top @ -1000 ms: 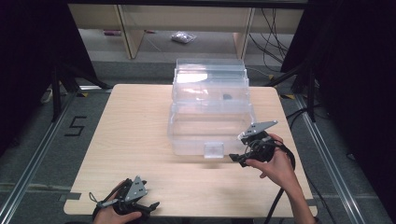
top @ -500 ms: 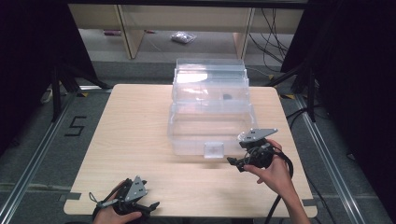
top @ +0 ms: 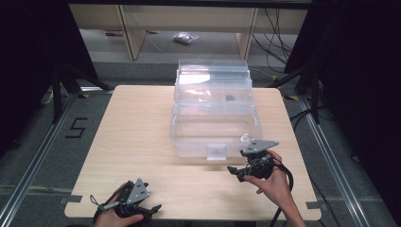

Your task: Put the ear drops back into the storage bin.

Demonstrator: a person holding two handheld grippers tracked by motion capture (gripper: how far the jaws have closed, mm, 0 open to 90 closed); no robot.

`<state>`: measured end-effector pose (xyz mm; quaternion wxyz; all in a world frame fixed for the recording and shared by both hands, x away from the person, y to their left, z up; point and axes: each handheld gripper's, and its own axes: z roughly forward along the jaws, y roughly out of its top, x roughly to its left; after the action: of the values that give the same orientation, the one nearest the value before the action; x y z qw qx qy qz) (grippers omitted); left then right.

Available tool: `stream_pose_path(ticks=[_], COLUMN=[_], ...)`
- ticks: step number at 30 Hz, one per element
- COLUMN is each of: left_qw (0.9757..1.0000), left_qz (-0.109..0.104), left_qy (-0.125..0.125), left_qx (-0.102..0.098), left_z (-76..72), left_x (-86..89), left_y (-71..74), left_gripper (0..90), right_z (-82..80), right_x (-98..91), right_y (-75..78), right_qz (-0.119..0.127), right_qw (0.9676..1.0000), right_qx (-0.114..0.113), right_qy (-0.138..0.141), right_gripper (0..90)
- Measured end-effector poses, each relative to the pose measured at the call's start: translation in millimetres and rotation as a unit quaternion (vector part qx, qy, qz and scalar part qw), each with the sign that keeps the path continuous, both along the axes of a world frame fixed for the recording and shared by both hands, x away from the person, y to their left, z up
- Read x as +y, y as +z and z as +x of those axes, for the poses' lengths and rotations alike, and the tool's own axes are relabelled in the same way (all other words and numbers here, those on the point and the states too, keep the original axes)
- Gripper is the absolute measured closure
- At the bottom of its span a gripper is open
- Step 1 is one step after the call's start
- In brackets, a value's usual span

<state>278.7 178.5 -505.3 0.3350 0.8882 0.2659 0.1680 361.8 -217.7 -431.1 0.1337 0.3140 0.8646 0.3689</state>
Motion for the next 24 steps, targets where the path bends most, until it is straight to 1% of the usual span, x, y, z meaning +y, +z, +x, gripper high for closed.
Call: stream_pose_path(ticks=[1, 2, 3, 4, 5, 6, 7, 8, 9, 10, 11, 12, 13, 14, 16, 17, 18, 19, 20, 22, 23, 24], left_qw=[1.0000, 1.0000, 1.0000, 0.9999, 0.9999, 1.0000, 1.0000, 1.0000, 0.9999, 1.0000, 1.0000, 1.0000, 1.0000, 1.0000, 1.0000, 1.0000, 1.0000, 1.0000, 1.0000, 0.9999, 1.0000, 1.0000], left_qz=[0.000, -0.001, -0.002, -0.006, -0.006, -0.004, -0.001, -0.001, -0.006, -0.005, -0.005, -0.004, -0.002, -0.004, -0.005, 0.000, 0.002, 0.001, 0.000, -0.005, -0.003, -0.003], left_qy=[0.000, 0.002, 0.002, 0.008, 0.008, 0.006, 0.005, 0.007, 0.010, 0.007, 0.007, 0.007, 0.006, 0.007, 0.007, 0.001, 0.001, 0.000, 0.002, 0.008, 0.007, 0.007], left_qx=[0.000, 0.000, 0.000, 0.005, 0.005, 0.004, 0.003, 0.003, 0.004, 0.005, 0.004, 0.004, 0.005, 0.004, 0.004, 0.001, 0.001, 0.001, 0.000, 0.004, 0.003, 0.003], left_z=[0.0, -0.4, -0.5, -0.8, -0.7, -0.7, -0.5, -0.4, -0.5, -0.6, -0.7, -0.7, -0.7, -0.8, -0.8, -0.2, -0.1, 0.0, 0.0, -0.9, -0.8, -0.8], left_x=[0.0, 0.0, 0.0, -0.4, -0.4, -0.2, 0.0, -0.2, -0.6, -0.2, -0.3, -0.2, -0.1, -0.3, -0.4, 0.0, 0.1, 0.1, 0.0, -0.5, -0.2, -0.1], left_y=[0.0, -0.1, 0.1, -0.1, -0.1, 0.0, 0.0, -0.7, -0.9, 0.2, 0.1, -0.1, -0.2, -0.1, 0.0, 0.3, 0.3, 0.3, 0.6, 0.0, 0.0, 0.1], left_gripper=[15.6, 15.6, 15.6, 15.6, 15.6, 15.6, 15.6, 15.6, 15.6, 15.6, 15.6, 15.6, 15.6, 15.6, 15.6, 15.6, 15.6, 15.6, 15.6, 15.6, 15.6, 15.6], right_z=[-1.0, -1.0, -1.5, -1.8, -2.5, -4.6, -4.1, -4.9, -6.2, -6.0, -8.1, -8.5, -8.2, -12.0, -12.6, -15.3, -15.8, -16.5, -18.2, -20.8, -20.9, -21.4], right_x=[0.5, 0.5, -1.0, -1.1, -1.3, -0.8, -2.2, -2.4, -2.3, -3.2, -3.8, -4.5, -5.3, -5.9, -7.5, -9.3, -9.9, -11.0, -11.6, -13.1, -13.8, -14.6], right_y=[-2.1, -2.1, -3.7, -4.7, -6.4, -7.7, -9.3, -10.5, -13.0, -14.5, -16.2, -17.7, -19.9, -19.7, -21.4, -24.1, -25.8, -26.5, -26.9, -28.8, -30.2, -30.9], right_qz=[0.008, 0.008, 0.005, 0.004, 0.007, 0.010, 0.010, 0.008, 0.012, 0.014, 0.011, 0.012, 0.015, 0.018, 0.015, 0.019, 0.020, 0.019, 0.021, 0.023, 0.022, 0.020], right_qw=[0.9999, 0.9999, 1.0000, 1.0000, 1.0000, 0.9999, 0.9999, 0.9999, 0.9998, 0.9999, 0.9998, 0.9998, 0.9999, 0.9997, 0.9998, 0.9997, 0.9997, 0.9998, 0.9996, 0.9994, 0.9996, 0.9997], right_qx=[0.000, 0.000, 0.004, 0.005, 0.002, 0.011, 0.005, 0.009, 0.013, 0.006, 0.013, 0.013, 0.005, 0.014, 0.011, 0.015, 0.010, 0.010, 0.013, 0.019, 0.013, 0.007], right_qy=[-0.008, -0.008, 0.001, 0.000, -0.004, -0.008, -0.004, -0.007, -0.004, -0.002, -0.010, -0.004, 0.004, -0.011, -0.008, -0.006, -0.003, -0.003, -0.010, -0.015, -0.010, -0.011], right_gripper=[22.8, 22.8, 22.7, 22.7, 22.7, 22.6, 22.4, 22.3, 22.4, 22.3, 22.0, 22.1, 22.1, 22.0, 22.1, 22.0, 22.0, 22.0, 22.0, 21.8, 21.7, 21.3])
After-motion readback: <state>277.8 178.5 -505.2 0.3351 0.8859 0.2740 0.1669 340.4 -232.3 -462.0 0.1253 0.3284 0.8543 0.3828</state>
